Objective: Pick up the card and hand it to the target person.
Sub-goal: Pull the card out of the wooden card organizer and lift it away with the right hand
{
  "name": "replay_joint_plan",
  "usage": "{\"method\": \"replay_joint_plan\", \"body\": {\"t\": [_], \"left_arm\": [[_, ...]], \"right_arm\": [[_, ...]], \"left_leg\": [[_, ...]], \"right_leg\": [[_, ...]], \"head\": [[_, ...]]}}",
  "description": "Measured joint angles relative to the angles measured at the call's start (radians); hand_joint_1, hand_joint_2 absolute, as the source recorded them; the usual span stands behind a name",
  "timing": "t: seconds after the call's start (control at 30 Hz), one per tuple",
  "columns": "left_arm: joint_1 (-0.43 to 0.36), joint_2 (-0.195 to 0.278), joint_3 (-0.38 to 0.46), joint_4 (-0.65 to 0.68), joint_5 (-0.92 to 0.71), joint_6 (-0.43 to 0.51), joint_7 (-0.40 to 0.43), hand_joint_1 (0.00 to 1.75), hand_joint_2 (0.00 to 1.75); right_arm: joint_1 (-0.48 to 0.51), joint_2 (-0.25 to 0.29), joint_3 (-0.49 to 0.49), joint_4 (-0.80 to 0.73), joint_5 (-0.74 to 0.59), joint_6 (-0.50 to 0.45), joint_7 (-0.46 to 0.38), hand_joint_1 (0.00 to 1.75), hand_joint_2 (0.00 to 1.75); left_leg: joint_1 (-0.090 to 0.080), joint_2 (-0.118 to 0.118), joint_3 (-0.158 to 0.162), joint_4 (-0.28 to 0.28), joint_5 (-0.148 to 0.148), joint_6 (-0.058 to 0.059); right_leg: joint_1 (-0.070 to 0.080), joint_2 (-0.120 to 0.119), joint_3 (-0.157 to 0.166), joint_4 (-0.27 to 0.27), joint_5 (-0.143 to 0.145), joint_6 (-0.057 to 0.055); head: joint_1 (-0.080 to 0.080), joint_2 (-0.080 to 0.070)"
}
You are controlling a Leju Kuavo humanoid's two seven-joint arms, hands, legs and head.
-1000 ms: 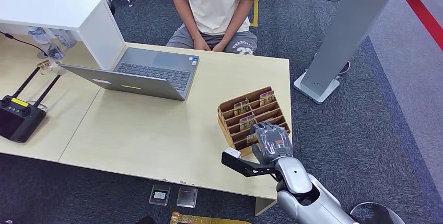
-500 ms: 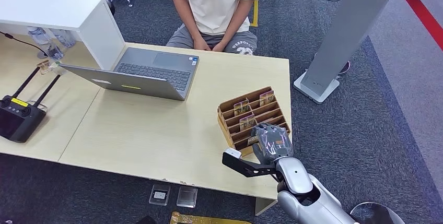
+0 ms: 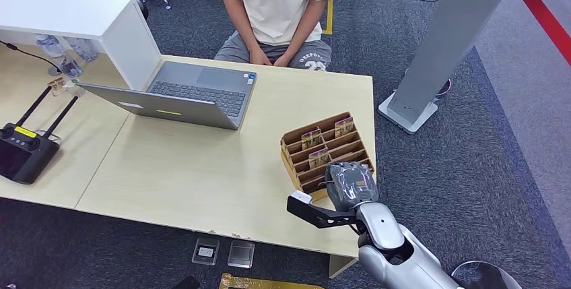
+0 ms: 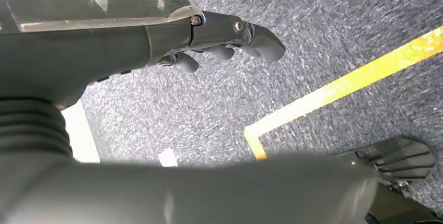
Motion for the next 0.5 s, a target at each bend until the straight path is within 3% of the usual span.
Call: {"method": "replay_joint_plan", "body": {"t": [0.5], "left_arm": [[0.001,0.0,0.009,0.0,0.003,0.017,0.017,0.0,1.75]], "right_arm": [[-0.012,-0.01,-0.009,-0.033,-0.065,0.0,-0.006,1.45,1.75]], "left_leg": [[0.0,0.0,0.0,0.0,0.0,0.0]], "right_leg": [[0.0,0.0,0.0,0.0,0.0,0.0]], "head": [[0.0,0.0]]}}
